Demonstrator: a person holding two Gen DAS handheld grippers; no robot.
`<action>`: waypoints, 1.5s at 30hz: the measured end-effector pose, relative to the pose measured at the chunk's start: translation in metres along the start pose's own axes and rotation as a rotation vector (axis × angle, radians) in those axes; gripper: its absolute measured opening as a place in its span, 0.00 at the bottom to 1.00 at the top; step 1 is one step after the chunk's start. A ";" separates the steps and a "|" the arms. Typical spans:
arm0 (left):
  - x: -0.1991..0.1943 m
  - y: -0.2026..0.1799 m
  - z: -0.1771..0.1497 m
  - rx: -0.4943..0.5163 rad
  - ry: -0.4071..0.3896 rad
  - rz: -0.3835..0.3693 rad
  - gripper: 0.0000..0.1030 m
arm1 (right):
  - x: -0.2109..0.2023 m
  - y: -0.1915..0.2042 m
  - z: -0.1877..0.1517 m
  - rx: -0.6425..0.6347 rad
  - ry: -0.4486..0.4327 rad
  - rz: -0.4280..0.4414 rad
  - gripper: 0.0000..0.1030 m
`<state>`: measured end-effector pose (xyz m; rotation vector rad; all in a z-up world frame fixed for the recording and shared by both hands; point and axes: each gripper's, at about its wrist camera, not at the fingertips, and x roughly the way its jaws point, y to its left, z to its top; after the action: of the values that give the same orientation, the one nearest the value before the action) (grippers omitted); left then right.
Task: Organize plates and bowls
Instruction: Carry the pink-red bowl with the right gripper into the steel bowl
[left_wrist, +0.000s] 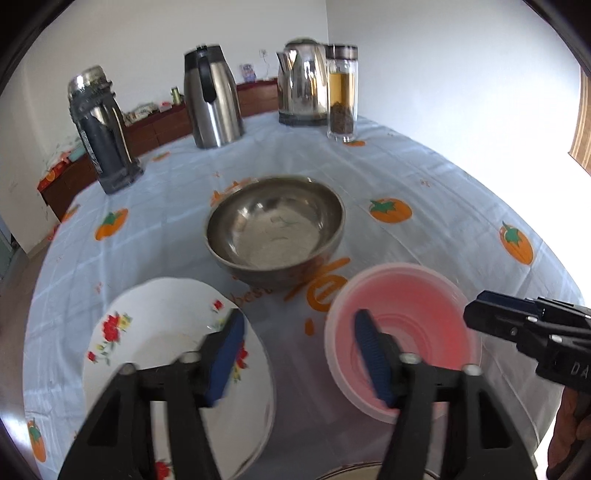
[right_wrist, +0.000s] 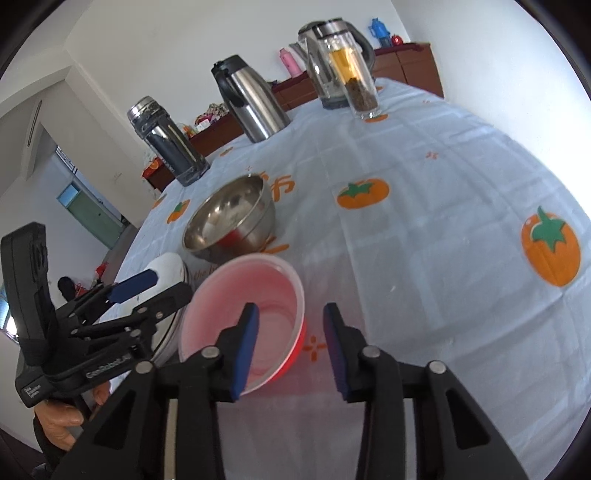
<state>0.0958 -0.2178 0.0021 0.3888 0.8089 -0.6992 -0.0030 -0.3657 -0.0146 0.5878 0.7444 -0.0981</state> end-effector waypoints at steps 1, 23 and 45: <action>0.004 -0.001 0.000 -0.004 0.018 -0.018 0.47 | 0.002 0.001 -0.001 -0.005 0.004 -0.002 0.33; 0.008 -0.001 0.009 -0.060 0.070 -0.140 0.12 | 0.002 0.017 0.015 -0.049 -0.030 -0.019 0.10; 0.028 0.072 0.076 -0.216 0.002 -0.020 0.12 | 0.059 0.057 0.103 -0.068 -0.078 0.077 0.10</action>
<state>0.1997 -0.2209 0.0331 0.1869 0.8815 -0.6229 0.1203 -0.3662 0.0330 0.5444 0.6461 -0.0248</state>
